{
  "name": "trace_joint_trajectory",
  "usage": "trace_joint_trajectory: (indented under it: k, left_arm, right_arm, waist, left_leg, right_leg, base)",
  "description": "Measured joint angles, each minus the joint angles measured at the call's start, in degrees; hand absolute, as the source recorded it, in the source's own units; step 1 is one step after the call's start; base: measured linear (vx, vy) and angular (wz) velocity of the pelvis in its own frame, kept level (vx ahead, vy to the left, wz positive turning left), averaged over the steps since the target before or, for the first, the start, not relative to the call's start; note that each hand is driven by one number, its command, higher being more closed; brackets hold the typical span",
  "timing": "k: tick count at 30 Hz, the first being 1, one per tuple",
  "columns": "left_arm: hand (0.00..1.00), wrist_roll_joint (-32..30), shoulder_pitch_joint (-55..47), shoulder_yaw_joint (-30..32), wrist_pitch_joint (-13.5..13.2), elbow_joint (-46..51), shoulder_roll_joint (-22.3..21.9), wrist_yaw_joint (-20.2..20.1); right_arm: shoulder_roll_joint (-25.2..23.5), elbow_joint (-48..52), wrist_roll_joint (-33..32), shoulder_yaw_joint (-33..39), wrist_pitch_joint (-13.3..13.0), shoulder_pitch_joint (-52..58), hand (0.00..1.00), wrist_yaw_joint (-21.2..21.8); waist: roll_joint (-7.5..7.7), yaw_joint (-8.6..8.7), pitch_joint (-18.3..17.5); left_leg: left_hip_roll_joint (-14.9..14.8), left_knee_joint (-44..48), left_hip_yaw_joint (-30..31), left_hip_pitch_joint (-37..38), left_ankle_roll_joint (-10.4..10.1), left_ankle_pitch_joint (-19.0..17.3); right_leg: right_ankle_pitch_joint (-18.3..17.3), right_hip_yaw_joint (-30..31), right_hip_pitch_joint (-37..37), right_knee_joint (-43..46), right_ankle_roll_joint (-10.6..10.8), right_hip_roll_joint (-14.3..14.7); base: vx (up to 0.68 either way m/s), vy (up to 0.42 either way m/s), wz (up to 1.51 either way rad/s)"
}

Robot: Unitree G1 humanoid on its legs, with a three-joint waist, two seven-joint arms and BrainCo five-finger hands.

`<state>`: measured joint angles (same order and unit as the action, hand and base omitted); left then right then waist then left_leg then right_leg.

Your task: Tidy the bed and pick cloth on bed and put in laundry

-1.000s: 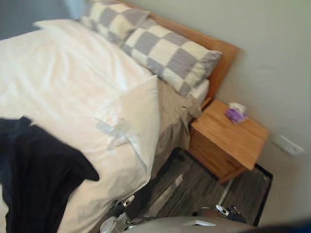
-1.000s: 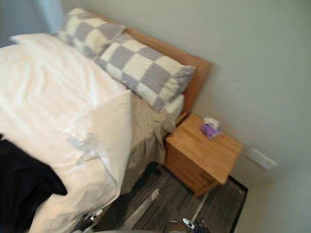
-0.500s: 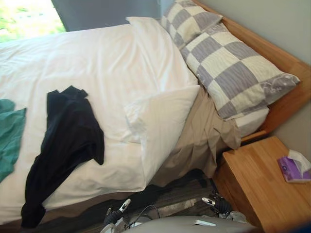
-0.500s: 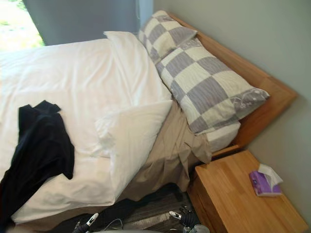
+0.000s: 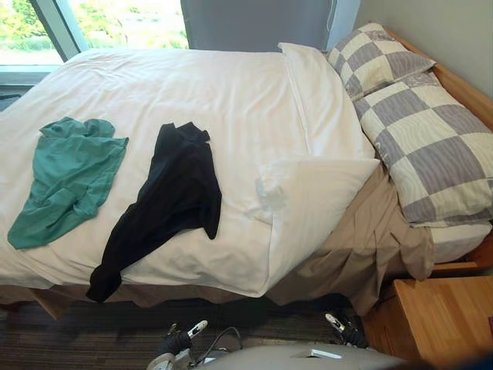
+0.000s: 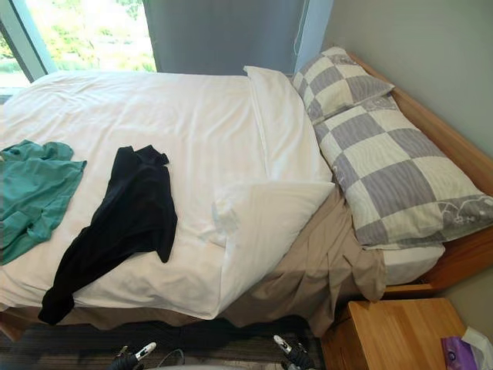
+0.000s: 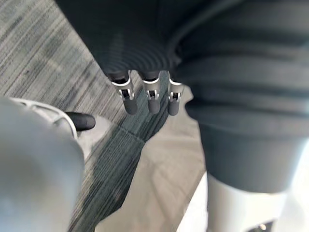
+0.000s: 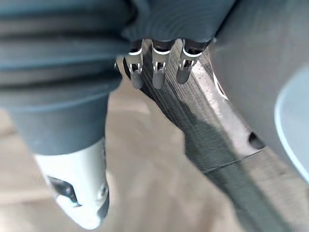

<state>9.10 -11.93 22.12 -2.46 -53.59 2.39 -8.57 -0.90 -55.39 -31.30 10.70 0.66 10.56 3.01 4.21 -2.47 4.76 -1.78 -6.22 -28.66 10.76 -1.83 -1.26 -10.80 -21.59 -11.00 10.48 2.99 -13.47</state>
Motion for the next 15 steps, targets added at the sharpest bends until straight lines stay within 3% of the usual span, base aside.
trace_joint_trajectory:
  k: [2, 4, 7, 10, 12, 15]
  left_arm:
    - [0.00, -1.1, 0.0, 0.0, 1.1, -0.2, 0.0, 0.0]
    - [0.00, -1.8, 0.1, -0.2, 2.3, -1.6, 0.0, -0.1]
    - [0.00, -1.7, 0.1, -0.8, 3.4, -2.2, 0.4, -0.2]
    - [0.00, -1.3, -0.2, -1.9, 4.5, -2.2, 0.7, -0.2]
    - [0.00, -0.6, -0.5, -3.6, 5.8, -1.5, 0.8, 0.0]
    - [0.00, 1.0, -2.3, -5.5, 6.0, 1.0, 0.8, 0.1]
  right_arm:
    - [-0.2, -0.1, -3.2, 0.7, -1.2, 0.4, 0.00, -3.7]
    - [-0.4, -0.2, -5.7, 2.0, -4.9, 0.5, 0.00, -9.1]
    - [-0.7, 2.5, -5.6, 2.6, -9.4, 0.9, 0.00, -16.1]
    - [-0.1, 11.2, -5.5, 5.1, -10.9, 1.4, 0.00, -22.1]
    - [2.6, 22.3, -3.6, 7.4, -11.1, 2.2, 0.00, -26.0]
    - [6.9, 35.9, 3.0, 12.3, -9.9, 3.3, 0.00, -27.4]
  waist:
    - [-0.49, -0.02, -0.5]
    - [-1.74, 0.11, -1.4]
    - [-2.03, 0.53, -1.6]
    - [-2.18, 1.63, -1.7]
    - [-2.81, 1.85, -1.6]
    - [-3.08, 2.20, -1.8]
  left_leg:
    - [-0.6, 0.0, -0.1, 0.3, -0.2, -0.2]
    - [-1.8, 0.0, -1.1, 0.4, -0.4, -0.1]
    - [-2.5, 0.0, -2.5, 1.2, -0.8, -0.1]
    - [-3.1, 0.1, -3.8, 1.3, -1.0, -0.1]
    - [-3.4, 0.1, -5.0, 1.2, -1.2, 0.1]
    - [-3.8, 0.1, -5.3, 1.1, -1.7, 0.6]
  right_leg:
    - [0.9, 0.5, -0.2, 0.1, -0.9, 0.8]
    - [2.7, 1.8, 1.0, 1.4, -1.2, 2.0]
    - [2.9, 3.8, 2.0, 3.0, -1.1, 2.5]
    - [3.1, 4.9, 2.8, 3.6, -0.9, 2.8]
    - [3.3, 6.2, 3.7, 3.5, -0.6, 3.1]
    - [3.5, 6.7, 3.6, 2.7, -0.5, 3.3]
  base:
    - [0.08, -0.016, 0.06]
    - [0.08, -0.021, -0.12]
    - [0.08, -0.063, -0.23]
    - [0.06, -0.096, -0.21]
    - [0.03, -0.101, -0.26]
    - [0.01, -0.121, -0.09]
